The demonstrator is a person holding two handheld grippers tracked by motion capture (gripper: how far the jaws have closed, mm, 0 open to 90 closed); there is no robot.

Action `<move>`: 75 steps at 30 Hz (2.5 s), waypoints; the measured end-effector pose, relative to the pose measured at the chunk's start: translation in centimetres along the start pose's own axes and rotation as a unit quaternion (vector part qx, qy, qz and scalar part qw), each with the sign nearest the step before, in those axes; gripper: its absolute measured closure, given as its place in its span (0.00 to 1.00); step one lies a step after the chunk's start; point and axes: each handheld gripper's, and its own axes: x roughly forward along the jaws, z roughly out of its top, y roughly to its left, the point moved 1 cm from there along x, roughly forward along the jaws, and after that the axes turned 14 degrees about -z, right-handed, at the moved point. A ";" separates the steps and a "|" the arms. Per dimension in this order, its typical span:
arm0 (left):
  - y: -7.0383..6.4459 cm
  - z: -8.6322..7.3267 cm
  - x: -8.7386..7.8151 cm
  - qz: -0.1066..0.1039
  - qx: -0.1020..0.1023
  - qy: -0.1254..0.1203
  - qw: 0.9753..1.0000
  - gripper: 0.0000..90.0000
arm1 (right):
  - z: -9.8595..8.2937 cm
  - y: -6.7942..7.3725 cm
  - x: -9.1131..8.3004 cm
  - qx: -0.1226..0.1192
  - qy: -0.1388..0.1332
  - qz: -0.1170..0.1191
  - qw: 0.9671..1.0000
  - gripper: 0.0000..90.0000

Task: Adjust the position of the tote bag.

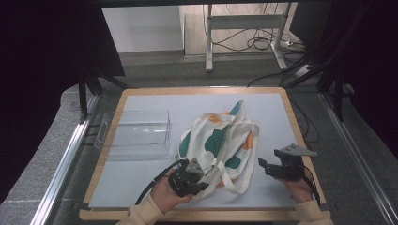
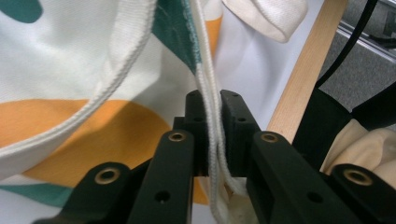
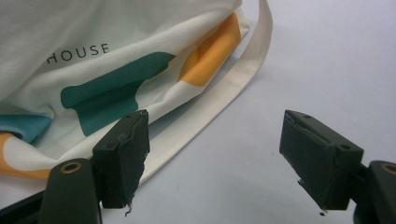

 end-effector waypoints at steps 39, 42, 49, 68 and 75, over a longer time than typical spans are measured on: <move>1.1 -0.2 -0.3 -0.032 0.013 0.001 0.999 0.93 | 11.1 0.2 2.3 0.001 -0.025 -0.008 1.000 0.29; 1.1 -0.3 -0.3 -0.032 0.013 -0.002 0.999 0.93 | 11.5 0.2 2.9 0.003 -0.020 -0.005 1.000 0.29; 1.1 -0.3 -0.2 -0.033 0.013 -0.001 0.999 0.93 | 12.3 0.2 4.3 0.013 -0.014 0.003 1.000 0.29; 0.9 -0.4 -0.2 -0.023 0.017 -0.002 1.000 0.93 | 14.9 1.2 8.5 0.015 0.021 0.008 1.000 0.28; 0.7 -0.3 -0.2 -0.020 0.018 0.000 1.000 0.93 | 15.9 1.4 9.5 0.013 0.030 0.004 0.999 0.28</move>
